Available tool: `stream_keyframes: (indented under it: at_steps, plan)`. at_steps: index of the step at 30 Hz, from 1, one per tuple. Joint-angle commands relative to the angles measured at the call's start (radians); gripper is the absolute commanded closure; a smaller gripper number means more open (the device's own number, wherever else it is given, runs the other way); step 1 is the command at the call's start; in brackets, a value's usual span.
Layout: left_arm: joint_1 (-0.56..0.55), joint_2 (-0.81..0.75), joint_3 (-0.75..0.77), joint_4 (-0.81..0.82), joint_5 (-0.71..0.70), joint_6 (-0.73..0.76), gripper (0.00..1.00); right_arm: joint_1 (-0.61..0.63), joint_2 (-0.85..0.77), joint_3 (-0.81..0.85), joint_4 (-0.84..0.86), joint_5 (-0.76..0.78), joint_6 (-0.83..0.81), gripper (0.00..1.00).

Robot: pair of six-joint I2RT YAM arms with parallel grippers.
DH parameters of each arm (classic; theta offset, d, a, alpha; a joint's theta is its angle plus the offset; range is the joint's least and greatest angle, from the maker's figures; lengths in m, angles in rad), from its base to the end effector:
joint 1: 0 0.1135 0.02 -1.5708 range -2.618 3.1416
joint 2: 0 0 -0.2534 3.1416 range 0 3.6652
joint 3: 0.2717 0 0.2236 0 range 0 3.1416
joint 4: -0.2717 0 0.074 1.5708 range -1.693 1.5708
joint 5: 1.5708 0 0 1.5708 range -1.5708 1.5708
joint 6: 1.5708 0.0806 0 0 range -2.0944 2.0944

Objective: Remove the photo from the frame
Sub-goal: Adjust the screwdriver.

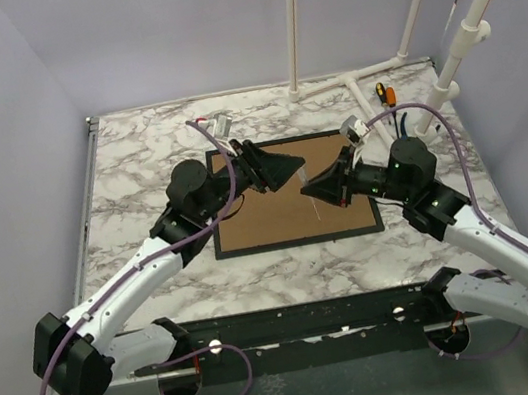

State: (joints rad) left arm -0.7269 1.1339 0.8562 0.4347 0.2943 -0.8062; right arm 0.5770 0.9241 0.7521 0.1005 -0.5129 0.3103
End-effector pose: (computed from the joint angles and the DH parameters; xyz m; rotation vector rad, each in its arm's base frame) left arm 0.1979 -0.2073 0.3654 0.2101 1.5799 -1.4430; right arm 0.1743 0.1606 0.3277 -0.6376 1.6304 1.0824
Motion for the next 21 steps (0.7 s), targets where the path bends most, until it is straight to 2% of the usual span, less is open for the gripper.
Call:
stream_keyframes:
  at_steps: [1, 8, 15, 19, 21]
  plan:
    - [0.013, 0.038, 0.162, -0.372, 0.149, 0.013, 0.39, 0.003, 0.037, 0.049, -0.004, -0.1, -0.044, 0.95]
    - [0.034, 0.07, 0.238, -0.516, 0.195, 0.062, 0.46, 0.003, 0.061, 0.061, 0.004, -0.128, -0.042, 0.95]
    - [0.035, 0.098, 0.223, -0.531, 0.197, 0.066, 0.5, 0.003, 0.075, 0.068, 0.005, -0.155, -0.043, 0.95]
    - [0.035, 0.124, 0.229, -0.518, 0.23, 0.065, 0.66, 0.003, 0.094, 0.081, 0.013, -0.166, -0.036, 0.95]
    - [0.035, 0.13, 0.229, -0.516, 0.238, 0.072, 0.78, 0.003, 0.104, 0.088, 0.009, -0.161, -0.037, 0.94]
